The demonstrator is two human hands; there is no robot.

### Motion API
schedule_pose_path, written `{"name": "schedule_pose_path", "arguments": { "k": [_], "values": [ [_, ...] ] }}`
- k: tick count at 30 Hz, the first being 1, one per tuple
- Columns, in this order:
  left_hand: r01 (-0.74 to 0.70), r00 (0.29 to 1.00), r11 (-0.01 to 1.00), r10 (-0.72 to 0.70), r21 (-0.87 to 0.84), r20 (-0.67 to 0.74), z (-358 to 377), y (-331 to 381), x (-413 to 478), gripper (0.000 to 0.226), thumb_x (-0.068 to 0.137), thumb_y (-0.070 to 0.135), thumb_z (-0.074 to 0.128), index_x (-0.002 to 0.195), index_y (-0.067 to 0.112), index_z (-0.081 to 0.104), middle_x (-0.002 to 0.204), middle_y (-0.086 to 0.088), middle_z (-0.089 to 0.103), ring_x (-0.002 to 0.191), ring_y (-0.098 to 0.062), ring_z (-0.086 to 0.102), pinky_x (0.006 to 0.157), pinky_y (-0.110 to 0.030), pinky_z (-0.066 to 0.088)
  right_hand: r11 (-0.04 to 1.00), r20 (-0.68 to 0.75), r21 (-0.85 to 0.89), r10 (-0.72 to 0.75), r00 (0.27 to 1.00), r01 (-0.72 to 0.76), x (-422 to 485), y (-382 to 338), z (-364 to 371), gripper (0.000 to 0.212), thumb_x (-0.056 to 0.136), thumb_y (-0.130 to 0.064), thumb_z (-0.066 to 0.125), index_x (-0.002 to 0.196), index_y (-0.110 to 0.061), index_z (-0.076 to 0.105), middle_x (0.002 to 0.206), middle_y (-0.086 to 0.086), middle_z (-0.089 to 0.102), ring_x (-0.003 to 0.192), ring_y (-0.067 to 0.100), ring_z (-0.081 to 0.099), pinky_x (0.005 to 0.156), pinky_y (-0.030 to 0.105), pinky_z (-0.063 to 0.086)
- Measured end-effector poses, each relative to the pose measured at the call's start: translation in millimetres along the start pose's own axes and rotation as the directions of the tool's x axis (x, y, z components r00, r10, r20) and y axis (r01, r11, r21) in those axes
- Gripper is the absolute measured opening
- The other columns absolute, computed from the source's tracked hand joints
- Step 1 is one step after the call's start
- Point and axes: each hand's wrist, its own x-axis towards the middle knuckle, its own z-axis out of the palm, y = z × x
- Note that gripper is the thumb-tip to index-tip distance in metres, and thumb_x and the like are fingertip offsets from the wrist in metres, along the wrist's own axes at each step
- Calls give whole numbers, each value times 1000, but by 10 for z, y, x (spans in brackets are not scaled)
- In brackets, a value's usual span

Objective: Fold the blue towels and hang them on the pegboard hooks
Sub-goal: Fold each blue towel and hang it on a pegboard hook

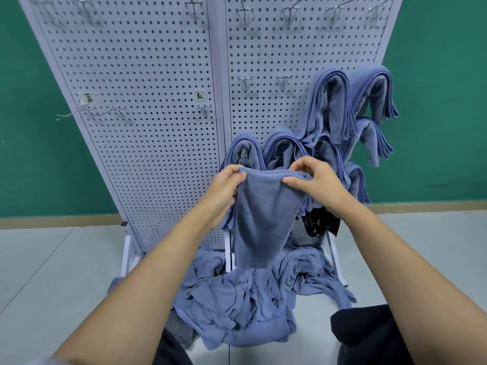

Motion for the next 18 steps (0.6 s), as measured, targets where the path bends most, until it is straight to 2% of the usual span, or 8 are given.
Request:
{"name": "schedule_pose_path", "arguments": {
  "k": [2,4,7,8,10,12,15,18],
  "values": [
    [-23,999,1000,23,-14,49,49,13,5,12,101,15,43,101,16,55,92,1,61,77,-7,58,73,-22,46,998,19,-31,-55,998,55,-6,-12,-22,32,76,-27,79,103,-21,61,101,-6,65,96,6,59,86,18,43],
    [-50,995,999,49,5,93,77,11,14,11,100,16,45,100,17,56,97,-2,60,83,-10,57,78,-23,46,994,128,-83,-56,990,67,-29,-54,-15,42,72,-35,81,109,-25,62,105,-10,66,99,4,59,88,17,43],
    [-52,995,995,44,84,92,90,-11,23,10,99,20,49,98,19,59,99,-3,61,87,-13,57,77,-24,44,976,217,-190,-62,974,105,-34,-72,66,19,76,-38,77,85,-24,68,79,-11,66,76,8,59,73,29,46],
    [-44,997,994,38,97,66,90,-22,32,11,99,21,50,101,18,60,98,-2,62,87,-12,58,76,-23,44,970,202,-209,-81,976,123,-26,-70,91,17,78,-38,75,78,-22,67,72,-7,65,70,12,59,70,34,46],
    [-25,1000,995,26,92,-4,79,-37,52,13,98,21,52,105,15,61,94,2,63,82,-9,59,72,-21,45,965,153,-224,-105,983,138,-5,-70,127,18,81,-38,72,77,-20,69,70,-3,67,71,18,62,70,38,48],
    [-1,998,998,5,65,-57,67,-39,55,13,96,21,55,106,16,61,90,5,63,76,-4,59,67,-18,48,969,127,-208,-105,986,130,3,-118,128,17,83,-36,70,77,-20,70,70,-4,67,68,16,60,70,36,49],
    [30,995,997,-22,77,-98,43,-83,49,15,94,23,59,108,18,59,96,4,63,83,-8,61,78,-22,52,981,119,-174,-60,991,80,1,-188,115,15,84,-31,71,74,-21,68,65,-6,63,61,6,51,62,23,42],
    [88,990,992,-76,94,-122,38,-135,12,21,93,23,61,113,16,57,96,3,61,82,-9,58,81,-25,50,996,102,-87,-12,995,21,12,-259,77,19,86,-29,70,69,-20,67,62,-6,60,56,2,47,58,18,39]
  ]
}}
